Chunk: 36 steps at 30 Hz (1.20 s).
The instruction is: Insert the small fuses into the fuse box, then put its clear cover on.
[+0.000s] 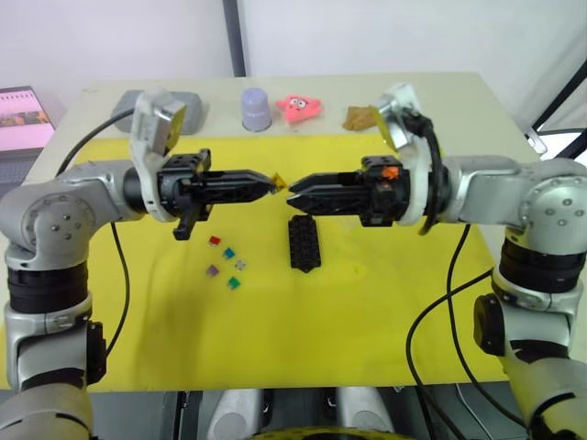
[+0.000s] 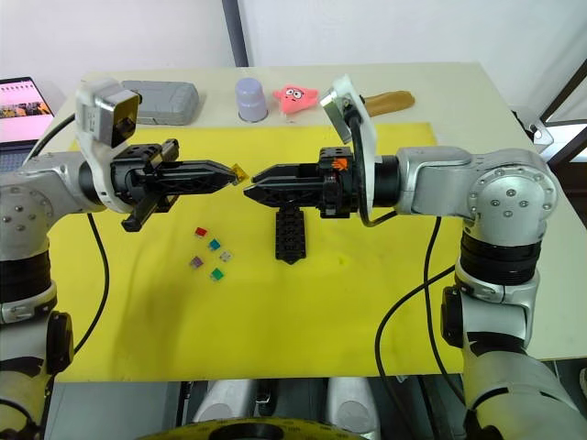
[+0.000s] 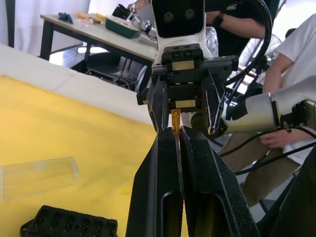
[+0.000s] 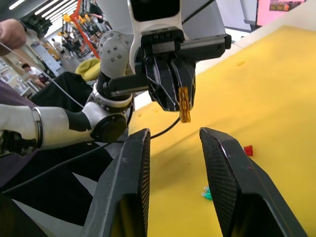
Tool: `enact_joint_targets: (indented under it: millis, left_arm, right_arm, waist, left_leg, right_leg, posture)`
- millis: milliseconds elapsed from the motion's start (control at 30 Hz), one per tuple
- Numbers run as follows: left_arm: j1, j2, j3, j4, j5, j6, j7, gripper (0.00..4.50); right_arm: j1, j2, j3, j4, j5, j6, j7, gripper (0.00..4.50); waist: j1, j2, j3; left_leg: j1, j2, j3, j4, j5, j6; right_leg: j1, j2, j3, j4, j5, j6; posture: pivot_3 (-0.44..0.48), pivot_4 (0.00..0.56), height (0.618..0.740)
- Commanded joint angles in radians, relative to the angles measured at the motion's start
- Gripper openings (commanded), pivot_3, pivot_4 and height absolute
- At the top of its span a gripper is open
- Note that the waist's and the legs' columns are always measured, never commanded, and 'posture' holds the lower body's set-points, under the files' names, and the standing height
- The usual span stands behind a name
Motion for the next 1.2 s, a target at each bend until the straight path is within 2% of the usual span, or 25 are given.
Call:
enact_joint_targets:
  millis: [33, 933, 1033, 1100, 1200]
  left_arm:
    - [0.001, -0.004, -0.004, -0.026, -0.026, -0.013, -0.008, 0.00]
    - [0.000, -0.015, -0.003, -0.030, -0.042, -0.014, 0.030, 0.00]
    - [0.001, -0.013, -0.005, -0.028, -0.038, -0.016, 0.028, 0.00]
    - [0.001, -0.013, -0.006, -0.027, -0.036, -0.017, 0.027, 0.00]
    - [0.002, -0.009, -0.009, -0.025, -0.033, -0.021, 0.026, 0.00]
  right_arm:
    - [-0.033, 0.007, -0.003, -0.007, 0.035, -0.034, -0.021, 1.66]
    - [-0.020, -0.022, 0.037, -0.023, 0.069, -0.067, -0.047, 1.66]
    - [-0.018, -0.024, 0.037, -0.025, 0.068, -0.069, -0.047, 0.84]
    - [-0.017, -0.027, 0.038, -0.025, 0.069, -0.071, -0.048, 0.02]
    - [-0.016, -0.031, 0.039, -0.025, 0.071, -0.075, -0.048, 0.02]
  waist:
    - [0.000, 0.000, 0.000]
    - [0.000, 0.000, 0.000]
    - [0.000, 0.000, 0.000]
    - [0.001, 0.000, 0.000]
    - [0.000, 0.000, 0.000]
  left_leg:
    - [0.000, 0.000, 0.000, 0.000, 0.000, 0.000]
    - [0.000, 0.000, 0.000, 0.000, 0.000, 0.001]
    - [0.000, 0.000, 0.000, 0.000, 0.000, 0.001]
    - [0.000, 0.000, 0.000, 0.000, 0.000, 0.001]
    - [0.000, 0.000, 0.000, 0.000, -0.001, 0.001]
  right_leg:
    - [0.000, 0.000, 0.000, 0.000, 0.000, 0.000]
    - [0.000, 0.000, 0.000, 0.000, 0.000, 0.000]
    - [0.000, 0.000, 0.000, 0.000, 0.000, 0.000]
    - [0.000, 0.000, 0.000, 0.000, 0.000, 0.000]
    - [0.000, 0.000, 0.000, -0.001, 0.000, 0.000]
  posture:
    - [0.000, 0.150, 0.731]
    - [0.000, 0.150, 0.731]
    - [0.000, 0.150, 0.731]
    - [0.000, 0.150, 0.731]
    - [0.000, 0.150, 0.731]
